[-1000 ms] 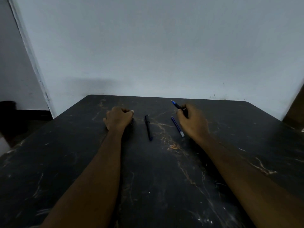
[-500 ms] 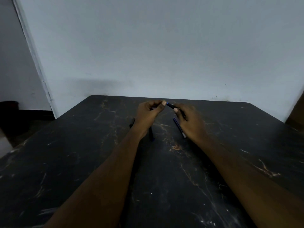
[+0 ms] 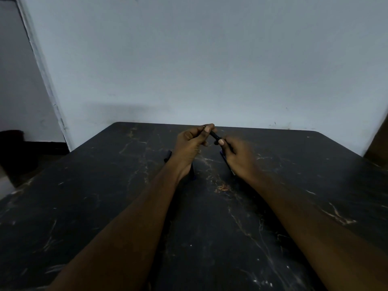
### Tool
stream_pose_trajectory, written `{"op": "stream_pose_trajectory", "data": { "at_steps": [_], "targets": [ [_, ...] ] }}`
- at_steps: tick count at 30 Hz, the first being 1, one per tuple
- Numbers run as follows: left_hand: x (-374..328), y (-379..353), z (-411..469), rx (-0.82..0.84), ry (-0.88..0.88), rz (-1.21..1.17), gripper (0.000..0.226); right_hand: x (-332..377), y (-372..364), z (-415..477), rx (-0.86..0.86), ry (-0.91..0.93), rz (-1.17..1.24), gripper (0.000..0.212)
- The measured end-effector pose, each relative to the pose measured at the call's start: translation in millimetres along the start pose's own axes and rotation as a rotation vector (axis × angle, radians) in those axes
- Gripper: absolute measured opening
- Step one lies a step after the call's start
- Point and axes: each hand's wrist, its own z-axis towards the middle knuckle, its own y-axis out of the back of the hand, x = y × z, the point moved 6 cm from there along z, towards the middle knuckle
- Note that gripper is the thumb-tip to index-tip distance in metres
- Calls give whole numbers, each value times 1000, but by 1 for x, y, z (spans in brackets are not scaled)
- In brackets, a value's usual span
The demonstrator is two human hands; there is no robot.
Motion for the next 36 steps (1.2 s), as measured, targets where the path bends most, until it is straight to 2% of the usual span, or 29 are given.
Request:
{"op": "stream_pose_trajectory", "data": {
  "at_steps": [9, 16, 22, 26, 29, 32, 36],
  "targets": [
    [3, -1, 1, -123, 16, -89, 29, 9, 5, 0, -116, 31, -32, 22],
    [5, -2, -2, -182, 16, -108, 32, 13, 8, -1, -139, 79, -77, 17],
    [3, -6, -2, -123, 29, -105, 29, 7, 8, -2, -140, 66, -55, 18],
    [2, -5, -1, -80, 20, -117, 19, 0, 5, -1, -115, 56, -47, 20],
    [3, -1, -1, -111, 29, -122, 17, 0, 5, 0, -112, 56, -43, 20],
    [7, 3, 0, -177, 47, -108, 26, 4, 5, 0, -111, 79, -36, 18],
    [8, 4, 0, -183, 61, -108, 21, 6, 4, 1, -90, 88, -40, 20]
  ]
}}
